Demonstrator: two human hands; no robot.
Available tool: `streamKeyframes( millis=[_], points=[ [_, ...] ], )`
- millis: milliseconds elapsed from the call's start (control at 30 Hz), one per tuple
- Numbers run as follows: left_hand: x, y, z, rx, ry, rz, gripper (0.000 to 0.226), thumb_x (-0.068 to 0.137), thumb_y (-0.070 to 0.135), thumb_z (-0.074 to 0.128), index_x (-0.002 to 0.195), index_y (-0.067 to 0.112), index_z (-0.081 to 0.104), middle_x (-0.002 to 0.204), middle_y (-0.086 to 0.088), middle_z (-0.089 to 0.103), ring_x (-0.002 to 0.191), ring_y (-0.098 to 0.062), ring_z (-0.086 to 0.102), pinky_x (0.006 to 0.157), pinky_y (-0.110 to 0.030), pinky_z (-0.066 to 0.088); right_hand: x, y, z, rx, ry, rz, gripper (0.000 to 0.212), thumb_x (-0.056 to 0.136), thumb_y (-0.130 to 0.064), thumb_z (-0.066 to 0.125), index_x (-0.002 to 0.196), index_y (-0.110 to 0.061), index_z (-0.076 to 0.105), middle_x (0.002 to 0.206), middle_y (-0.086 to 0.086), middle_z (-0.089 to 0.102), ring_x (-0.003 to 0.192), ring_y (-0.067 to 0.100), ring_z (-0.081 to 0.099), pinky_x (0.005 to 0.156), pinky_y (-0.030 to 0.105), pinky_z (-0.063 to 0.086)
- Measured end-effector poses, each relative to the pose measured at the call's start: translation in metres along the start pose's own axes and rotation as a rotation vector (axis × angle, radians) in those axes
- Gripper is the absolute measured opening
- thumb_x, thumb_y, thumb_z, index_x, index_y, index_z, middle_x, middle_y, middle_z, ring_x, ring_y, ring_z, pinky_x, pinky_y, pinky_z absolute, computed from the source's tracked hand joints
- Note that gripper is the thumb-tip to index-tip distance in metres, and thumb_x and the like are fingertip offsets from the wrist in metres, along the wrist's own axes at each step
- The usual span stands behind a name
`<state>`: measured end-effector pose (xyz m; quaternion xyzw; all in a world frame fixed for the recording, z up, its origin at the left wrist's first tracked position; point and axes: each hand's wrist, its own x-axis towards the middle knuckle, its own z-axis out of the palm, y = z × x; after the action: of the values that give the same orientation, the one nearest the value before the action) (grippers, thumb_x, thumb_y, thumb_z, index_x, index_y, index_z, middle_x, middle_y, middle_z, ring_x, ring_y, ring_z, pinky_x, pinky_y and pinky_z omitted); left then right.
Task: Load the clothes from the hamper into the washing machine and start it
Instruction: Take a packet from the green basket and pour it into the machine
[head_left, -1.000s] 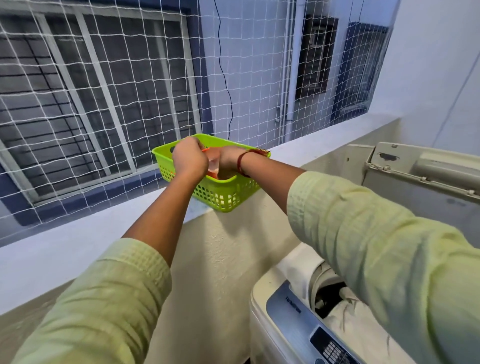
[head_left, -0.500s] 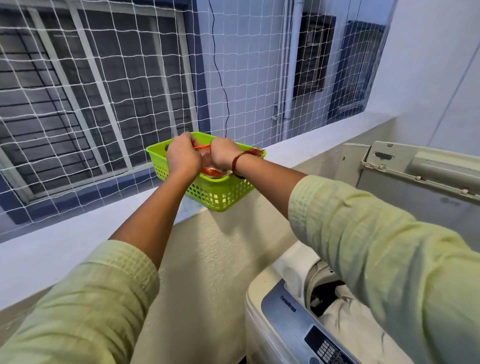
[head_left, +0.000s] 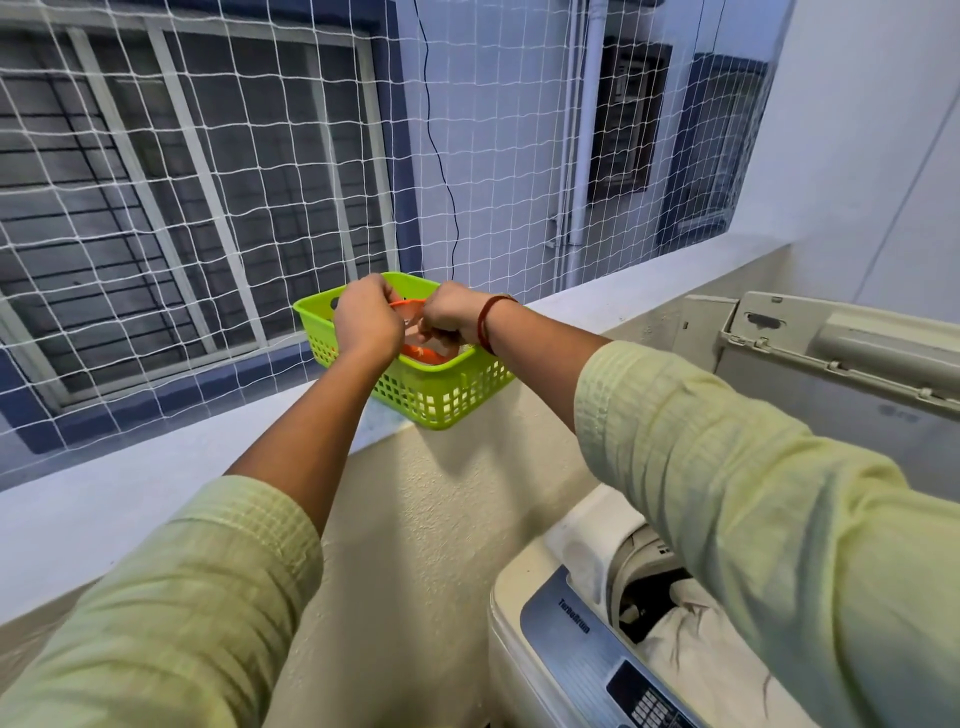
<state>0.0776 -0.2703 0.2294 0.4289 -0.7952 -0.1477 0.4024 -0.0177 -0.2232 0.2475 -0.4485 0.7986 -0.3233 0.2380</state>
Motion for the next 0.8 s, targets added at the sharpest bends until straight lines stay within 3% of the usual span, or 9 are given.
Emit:
streamKeyframes(
  millis=[100,267,467,633,800],
  points=[
    [0.001,-0.001,0.001,-0.003,0.006,-0.002,0.026,0.078,-0.007,0.048,0.088,0.009,0.066,0.101,-0.015,0.068,0.096,-0.034,0.061,0.076,-0.037,0.049,-0.005,-0.005,-0.010,0.038,-0.001,0.018,0.026,0.088,0.010,0.040,0.067,0.001,0.051,0.029,0.002,0.049,0.021,0.008,0.033,0.035,0.014,0.027],
    [0.000,-0.001,0.001,-0.013,0.011,-0.011,0.026,0.080,-0.006,0.048,0.089,0.010,0.066,0.102,-0.014,0.068,0.094,-0.033,0.062,0.077,-0.038,0.051,-0.019,-0.006,-0.039,-0.026,-0.005,0.000,0.030,0.091,0.007,0.039,0.063,0.000,0.048,0.059,0.011,0.052,0.028,0.009,0.030,0.034,0.014,0.025],
    [-0.003,0.002,-0.002,-0.051,-0.014,-0.014,0.008,0.086,0.014,0.064,0.093,0.010,0.063,0.103,-0.012,0.067,0.096,-0.030,0.061,0.081,-0.038,0.049,-0.034,0.010,-0.066,0.085,-0.007,0.093,0.027,0.094,0.005,0.036,0.072,0.001,0.050,0.060,0.009,0.053,0.022,0.004,0.026,0.033,0.010,0.021],
    [-0.007,0.004,-0.005,-0.061,-0.011,0.003,0.017,0.088,0.023,0.064,0.093,0.008,0.063,0.100,-0.013,0.067,0.095,-0.029,0.060,0.078,-0.037,0.046,-0.050,0.022,-0.083,0.181,0.014,0.154,0.027,0.096,0.000,0.035,0.075,-0.003,0.053,0.035,-0.001,0.055,0.028,0.002,0.029,0.032,0.009,0.025],
    [-0.008,0.007,-0.010,-0.022,-0.057,0.062,0.024,0.090,0.029,0.060,0.096,0.006,0.064,0.102,-0.017,0.066,0.097,-0.034,0.060,0.080,-0.039,0.047,-0.074,0.033,-0.098,0.301,0.038,0.160,0.030,0.097,-0.001,0.034,0.073,-0.007,0.051,0.035,-0.003,0.055,0.026,0.001,0.029,0.033,0.007,0.024]
  ],
)
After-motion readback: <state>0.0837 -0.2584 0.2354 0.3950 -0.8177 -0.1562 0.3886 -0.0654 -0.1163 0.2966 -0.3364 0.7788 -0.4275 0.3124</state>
